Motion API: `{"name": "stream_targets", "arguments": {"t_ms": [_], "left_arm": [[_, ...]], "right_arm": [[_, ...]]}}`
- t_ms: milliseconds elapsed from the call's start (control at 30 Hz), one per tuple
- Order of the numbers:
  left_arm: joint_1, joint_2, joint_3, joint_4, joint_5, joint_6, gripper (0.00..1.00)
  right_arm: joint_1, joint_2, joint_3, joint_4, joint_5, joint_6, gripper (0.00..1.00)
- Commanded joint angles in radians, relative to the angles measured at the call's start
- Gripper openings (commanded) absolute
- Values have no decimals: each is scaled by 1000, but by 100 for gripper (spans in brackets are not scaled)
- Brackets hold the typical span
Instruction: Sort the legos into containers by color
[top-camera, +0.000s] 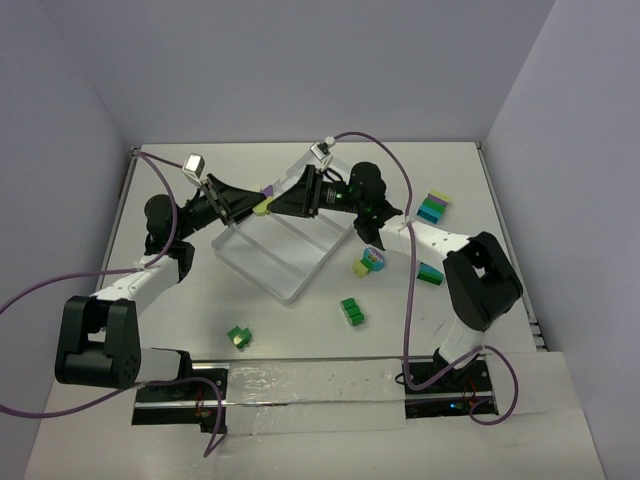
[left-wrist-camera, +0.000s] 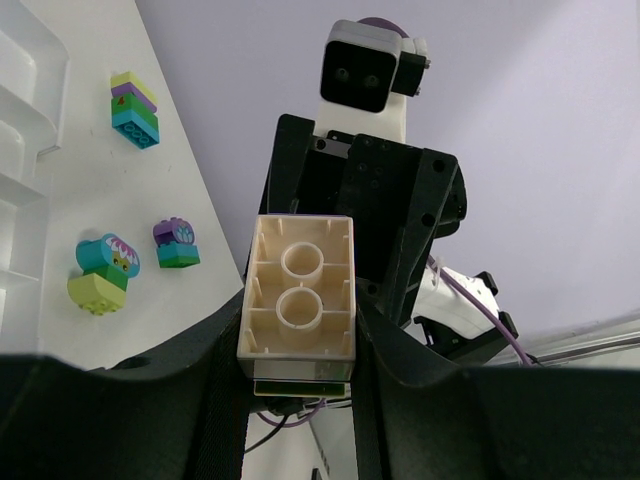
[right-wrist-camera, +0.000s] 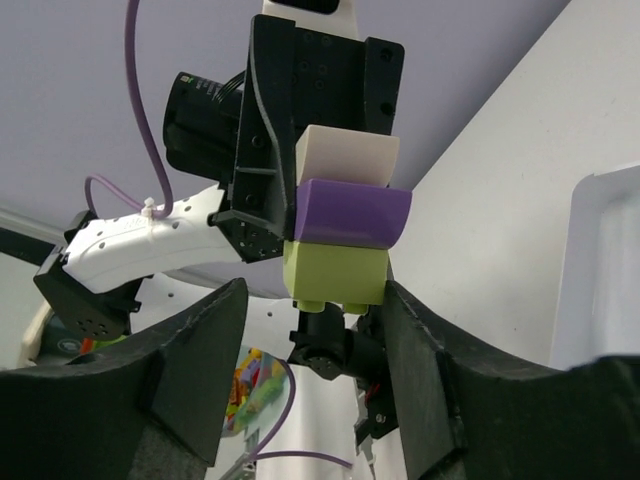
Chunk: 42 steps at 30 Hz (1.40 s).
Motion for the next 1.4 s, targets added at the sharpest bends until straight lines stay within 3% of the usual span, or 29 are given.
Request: {"name": "stream_targets", "arguments": {"t_ms": [0, 367, 467, 533, 633, 800, 900, 1000, 1167, 1267, 1367], "left_arm": [[-8, -20, 14, 52, -11, 22, 0], [-26, -46, 13, 21, -9, 48, 0], [-30, -57, 16, -3, -12, 60, 0], [-30, -67, 22, -26, -14, 78, 0], [-30, -96, 41, -68, -19, 99, 0], [-30, -205, 191, -436, -102, 300, 0], [-30, -236, 267, -600, -157, 407, 0], [-28, -255, 303, -678, -189, 457, 0], [-28, -284, 328, -762, -255, 503, 0], [-28, -287, 353, -849, -304, 561, 0], [-28, -296, 378, -971, -382, 624, 0]], "right_arm": [[14, 16, 62, 72, -15, 20, 60], [14, 47, 53, 151, -4, 92, 47], [14, 47, 46, 165, 1, 106, 36], [14, 41, 38, 165, 0, 101, 19], [11, 32, 11, 165, -9, 99, 3], [1, -4, -73, 134, -45, 58, 0], [-3, -44, -103, 4, -45, -56, 0], [-5, -91, -101, -203, 5, -214, 0], [-35, -150, -107, -405, 65, -330, 0], [-47, -174, -78, -562, 280, -423, 0], [-44, -204, -4, -797, 625, -546, 0]]}}
